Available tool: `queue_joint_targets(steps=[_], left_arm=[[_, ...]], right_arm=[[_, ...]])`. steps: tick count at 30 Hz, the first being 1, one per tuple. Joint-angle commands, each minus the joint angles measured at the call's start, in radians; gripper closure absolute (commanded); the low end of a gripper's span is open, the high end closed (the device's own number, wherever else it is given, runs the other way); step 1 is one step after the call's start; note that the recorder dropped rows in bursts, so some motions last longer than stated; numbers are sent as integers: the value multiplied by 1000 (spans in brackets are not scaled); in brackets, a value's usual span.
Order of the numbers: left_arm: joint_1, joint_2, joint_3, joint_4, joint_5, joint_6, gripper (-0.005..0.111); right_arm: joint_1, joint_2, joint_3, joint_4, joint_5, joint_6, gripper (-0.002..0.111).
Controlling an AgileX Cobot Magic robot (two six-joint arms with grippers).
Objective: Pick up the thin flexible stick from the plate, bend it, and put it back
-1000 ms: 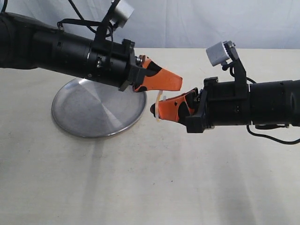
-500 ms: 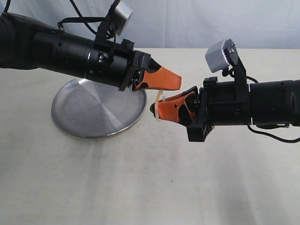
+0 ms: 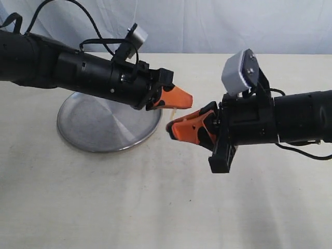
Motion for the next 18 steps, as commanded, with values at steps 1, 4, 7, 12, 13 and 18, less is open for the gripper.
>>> queue_joint_targets(steps=[1,4,7,12,13,18], left_arm=[[10,21,-3,-36,-69,27,106],[10,21,-3,-38,-63,32,106],[10,21,-3,-38,-63,32,106],[10,21,-3,-57,-21,39,106],[10,21,-3,-60,-18,43,106],[10,21,-3,-53,-32,47,106]], right_arm=[[12,-20,-4,-27,253,-17,109],[12,-20,-4,-27,253,-17,109],[12,-20,-4,-27,253,-17,109],[12,-20,-4,-33,253,-17,109],[12,-20,-4,-33,253,-17,109],[12,-20,-4,-33,227,37,109]])
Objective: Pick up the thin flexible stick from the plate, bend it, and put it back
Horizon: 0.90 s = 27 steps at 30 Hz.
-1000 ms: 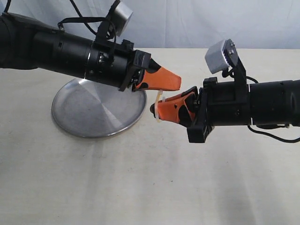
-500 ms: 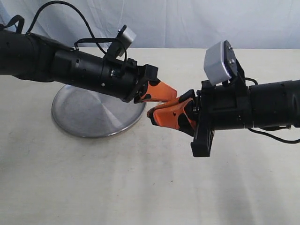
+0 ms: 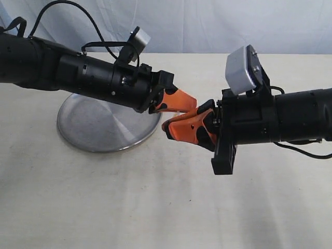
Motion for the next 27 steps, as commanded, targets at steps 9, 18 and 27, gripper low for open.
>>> queue_joint_targets(steps=[9,18,27], left_arm=[[65,12,-5,-8,-107,27,106],[214,12,-5,71,-107,23,106],[324,12,-5,190,-213,23,106]], right_arm=[[13,-16,0,-52,80,269,70],[13,-16,0,-118,-40,395,55],[13,-16,0,-128,-168,475,55]])
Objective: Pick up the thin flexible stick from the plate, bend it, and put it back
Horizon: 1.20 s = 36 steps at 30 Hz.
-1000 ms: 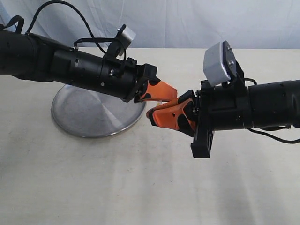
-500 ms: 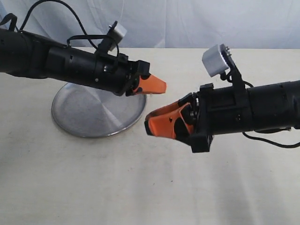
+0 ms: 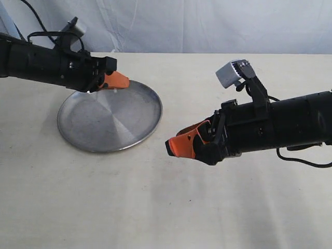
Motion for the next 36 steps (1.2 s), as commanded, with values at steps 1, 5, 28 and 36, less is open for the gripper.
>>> queue_joint_targets(steps=[1,5,28,36], left_arm=[[30,0,-3,49,-43,4,106],[33,0,-3,83,-59,4,106],[29,113,-3,184,-57,-107,85],[29,144,-3,190,-18,-107,64]], right_arm=[[0,-6,0,-5,-24,11,55],[0,-6,0,-5,-24,22,50],[0,-6,0,-5,-28,28,49],[0,-6,0,-7,-16,28,49]])
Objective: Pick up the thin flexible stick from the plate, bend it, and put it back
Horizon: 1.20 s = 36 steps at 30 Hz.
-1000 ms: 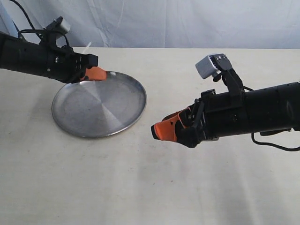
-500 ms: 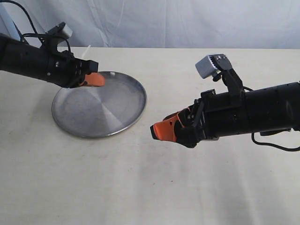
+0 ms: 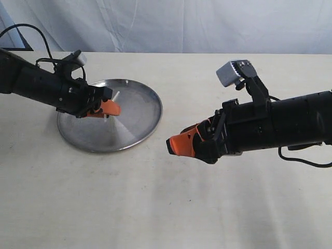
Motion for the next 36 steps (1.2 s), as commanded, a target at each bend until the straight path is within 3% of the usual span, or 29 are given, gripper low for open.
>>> queue_joint_targets(steps=[1,6,9,16,18,19,21,22,23,31,36], left_arm=[[-1,13,-3,10,51,-3,62],[-1,13,-3,18,117,-8,55],[1,13,-8,105,123,-104,50],[15,-4,-87,253,124,-241,51],[39,-39,-112,258,133,-265,58],[51,-68,-115,265,136,-270,67],[87,-137,-117,305,138,-270,93],[104,-182,-117,330,138,-267,107],[119,-218,-117,343,138,-267,106],[140,-543,-13,274,57,-122,106],[140,-761,59,248,56,-83,106]], right_arm=[[0,-6,0,-3,15,-1,49],[0,-6,0,-3,15,1,49],[0,-6,0,-4,34,1,49],[0,-6,0,-7,37,1,50],[0,-6,0,-8,35,1,51],[0,-6,0,-11,35,1,54],[0,-6,0,-11,18,1,77],[0,-7,0,-12,-6,1,97],[0,-9,0,-14,-26,1,108],[0,-118,0,-35,-334,65,108],[0,-233,0,-195,-497,210,108]])
